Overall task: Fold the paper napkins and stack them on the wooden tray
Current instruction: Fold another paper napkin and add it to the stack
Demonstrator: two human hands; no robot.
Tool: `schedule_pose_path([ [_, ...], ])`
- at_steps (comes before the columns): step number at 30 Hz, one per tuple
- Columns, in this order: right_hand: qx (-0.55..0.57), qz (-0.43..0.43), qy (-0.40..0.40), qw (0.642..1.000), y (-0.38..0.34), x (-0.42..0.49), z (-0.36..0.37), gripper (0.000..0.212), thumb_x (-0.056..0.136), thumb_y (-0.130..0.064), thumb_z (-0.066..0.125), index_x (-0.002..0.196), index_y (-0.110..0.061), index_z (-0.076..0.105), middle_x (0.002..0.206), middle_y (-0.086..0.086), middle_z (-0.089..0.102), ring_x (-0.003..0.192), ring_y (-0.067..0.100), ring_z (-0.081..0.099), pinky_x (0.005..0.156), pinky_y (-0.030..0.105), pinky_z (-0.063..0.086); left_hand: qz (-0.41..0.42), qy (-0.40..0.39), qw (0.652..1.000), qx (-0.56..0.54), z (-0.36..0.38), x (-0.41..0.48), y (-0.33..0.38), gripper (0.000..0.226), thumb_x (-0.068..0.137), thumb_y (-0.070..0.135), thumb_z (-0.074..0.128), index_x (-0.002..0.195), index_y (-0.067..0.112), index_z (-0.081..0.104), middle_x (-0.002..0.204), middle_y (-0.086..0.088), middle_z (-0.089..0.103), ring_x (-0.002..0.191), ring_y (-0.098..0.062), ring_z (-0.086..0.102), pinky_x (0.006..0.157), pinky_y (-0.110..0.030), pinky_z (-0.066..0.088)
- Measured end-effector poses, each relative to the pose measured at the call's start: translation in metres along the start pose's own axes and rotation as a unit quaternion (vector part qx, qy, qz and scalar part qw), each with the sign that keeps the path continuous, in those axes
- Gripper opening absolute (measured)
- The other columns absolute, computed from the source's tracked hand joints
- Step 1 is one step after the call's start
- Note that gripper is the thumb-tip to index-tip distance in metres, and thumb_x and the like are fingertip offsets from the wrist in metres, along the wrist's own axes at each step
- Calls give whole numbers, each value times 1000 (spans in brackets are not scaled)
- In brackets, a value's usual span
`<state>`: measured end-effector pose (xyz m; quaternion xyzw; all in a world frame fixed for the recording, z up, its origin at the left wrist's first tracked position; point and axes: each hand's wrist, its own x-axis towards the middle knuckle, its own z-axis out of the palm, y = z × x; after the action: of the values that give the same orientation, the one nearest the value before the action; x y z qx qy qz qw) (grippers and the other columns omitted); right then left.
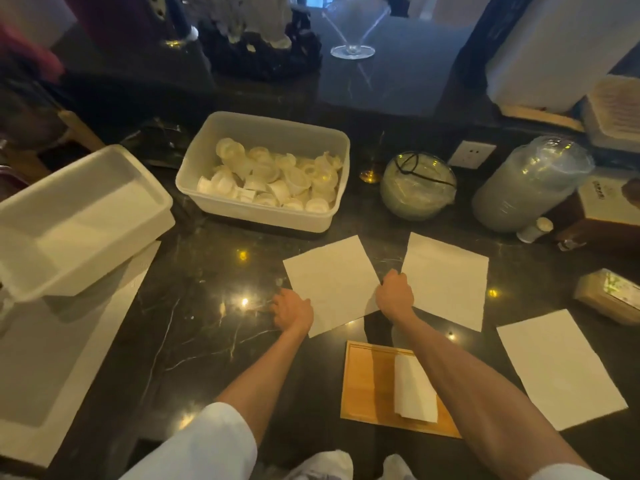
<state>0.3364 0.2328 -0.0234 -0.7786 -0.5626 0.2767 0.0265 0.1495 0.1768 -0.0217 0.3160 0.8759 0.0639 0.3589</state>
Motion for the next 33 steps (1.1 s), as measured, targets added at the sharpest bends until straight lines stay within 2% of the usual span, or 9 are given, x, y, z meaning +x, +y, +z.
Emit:
schedule_pose_path([
  [7,5,-2,-16,1000,4,-1,-2,22,100,-20,59,118,-8,60,122,13,56,101,27,63,91,33,55,-20,-39,999,-26,3,5,8,38,96,11,53,133,3,53,145,-22,40,135,-42,36,107,-46,41],
  [10,105,2,-20,994,5,-6,-11,11,101,-19,55,108,-11,57,105,10,63,87,18,61,75,27,54,60,-48,984,-158,-8,6,7,6,94,10,55,98,9,58,110,-17,57,105,-31,56,87,-41,52],
  [12,204,1,-45,978,12,-16,-21,4,97,-17,59,96,-17,56,96,7,63,77,14,60,63,20,48,121,-82,954,-263,-26,4,10,14,95,6,54,102,14,45,109,-14,55,95,-23,56,76,-32,52],
  [15,230,-22,-148,962,36,-39,-36,9,92,-20,68,92,-20,59,88,3,66,72,10,64,50,15,48,216,-91,931,-281,-67,-5,33,34,95,4,55,120,19,36,121,-10,52,108,-23,57,83,-32,51],
  [19,268,-92,-126,951,59,-53,-60,17,94,-29,68,109,-23,61,117,-2,67,92,4,68,70,17,54,353,-206,900,-155,-119,-40,84,47,92,1,50,127,29,35,124,-10,52,100,-23,57,79,-31,50],
  [21,283,-164,-95,940,50,-51,-85,42,93,-39,68,132,-31,54,138,-17,50,118,-2,52,89,18,45,410,-252,875,-54,-138,-66,105,51,92,2,51,132,32,37,115,-1,52,97,-18,57,80,-31,53],
  [24,317,-217,-148,911,23,-52,-125,73,87,-49,71,149,-42,34,147,-27,34,128,-5,37,105,30,35,466,-279,840,12,-159,-103,127,59,96,7,56,145,30,32,111,5,52,109,-17,56,98,-37,53],
  [30,376,-259,-200,867,10,-68,-165,32,84,-36,78,111,-48,66,113,-16,72,110,9,68,98,37,55,502,-330,799,19,-192,-144,140,64,99,12,60,153,28,30,126,-3,58,113,-21,62,99,-37,56],
  [33,391,-246,-173,870,20,-75,-177,27,85,-38,76,111,-34,71,108,-11,75,104,13,71,95,41,58,464,-392,778,-163,-199,-138,136,56,97,15,59,150,22,43,139,-15,56,122,-31,61,96,-42,59],
])
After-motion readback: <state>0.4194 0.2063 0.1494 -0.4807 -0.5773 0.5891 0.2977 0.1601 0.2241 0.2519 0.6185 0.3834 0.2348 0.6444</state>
